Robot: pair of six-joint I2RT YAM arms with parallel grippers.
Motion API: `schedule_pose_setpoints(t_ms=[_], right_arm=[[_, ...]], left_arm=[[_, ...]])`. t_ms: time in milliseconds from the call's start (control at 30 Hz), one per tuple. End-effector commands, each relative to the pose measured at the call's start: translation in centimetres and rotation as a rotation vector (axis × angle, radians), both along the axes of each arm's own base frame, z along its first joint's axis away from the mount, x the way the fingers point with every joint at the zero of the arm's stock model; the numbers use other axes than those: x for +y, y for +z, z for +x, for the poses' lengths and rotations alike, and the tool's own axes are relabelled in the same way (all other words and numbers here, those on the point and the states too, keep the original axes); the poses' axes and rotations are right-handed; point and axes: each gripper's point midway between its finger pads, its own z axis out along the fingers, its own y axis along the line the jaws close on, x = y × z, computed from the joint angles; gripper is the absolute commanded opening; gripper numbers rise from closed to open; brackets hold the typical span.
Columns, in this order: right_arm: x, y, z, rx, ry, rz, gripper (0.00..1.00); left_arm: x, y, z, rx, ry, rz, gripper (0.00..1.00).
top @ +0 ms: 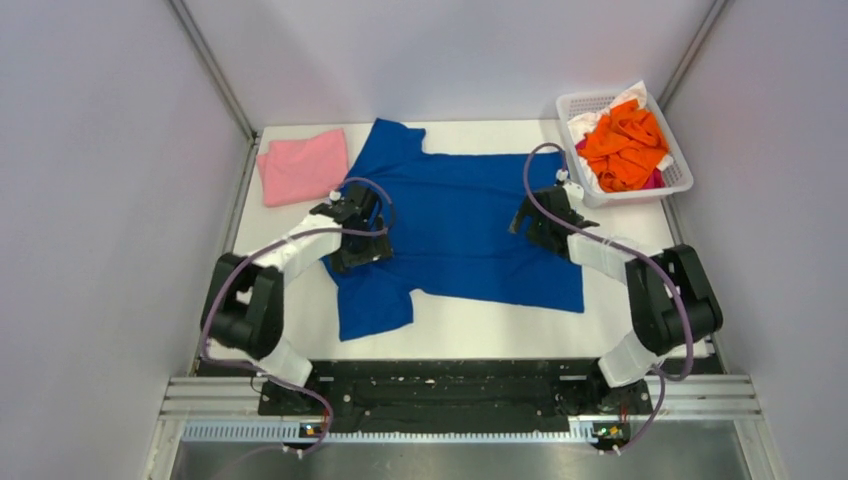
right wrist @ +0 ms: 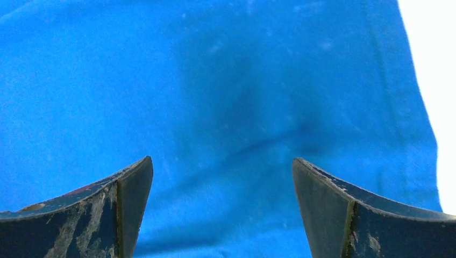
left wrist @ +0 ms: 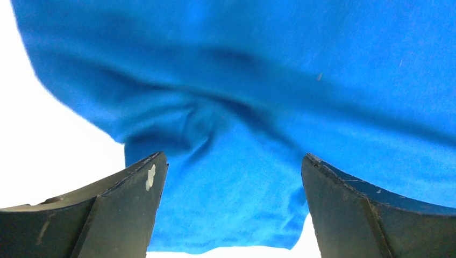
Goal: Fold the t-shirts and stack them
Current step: Grab the side of the flattened tshirt closest away from the robot with both arms
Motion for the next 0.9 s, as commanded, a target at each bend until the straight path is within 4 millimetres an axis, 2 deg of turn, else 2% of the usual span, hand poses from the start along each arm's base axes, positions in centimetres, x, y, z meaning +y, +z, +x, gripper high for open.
schedule_pose_setpoints(t_ms=[0,100,200,333,433,533,833,867], right_arm=[[-1.8,4.7,-1.4,-0.096,-0.08,-0.004,0.99],[-2.5,6.3,-2.4,-0.141,-0.108,0.007,0.99],[-3.0,6.7,-3.2,-0.149,-0.131,0.006,0.99],[-2.9,6.4,-3.8,-0.14,-0.128,0.027,0.99],[-2.9,6.1,-4.2,-0.134,-0.127,0.029,0.99],[-3.2,5.8,-4.5,-0.127,-0.134,0.019,0.99],[-3.7,5.5,-4.9,-0.116,-0.15,0.0,0.99],[-3.8,5.5,-4.9,-0.115,-0.152,-0.004,0.99]], left_arm=[[2.9,2.9,-5.8,0.004,0.071,0.069,0.98],[4.3,2.7,-9.7,0.031,0.142,0.057,0.98],[4.9,1.9,-12.9,0.069,0.195,0.032,0.95],[4.7,0.5,-15.3,0.103,0.209,-0.019,0.89],[4.2,-0.2,-16.2,0.148,0.209,-0.049,0.75],[4.0,-0.9,-16.9,0.178,0.209,-0.06,0.66],[4.0,-3.0,-16.8,0.214,0.205,-0.034,0.55],[3.8,-3.3,-16.6,0.22,0.201,-0.037,0.51]])
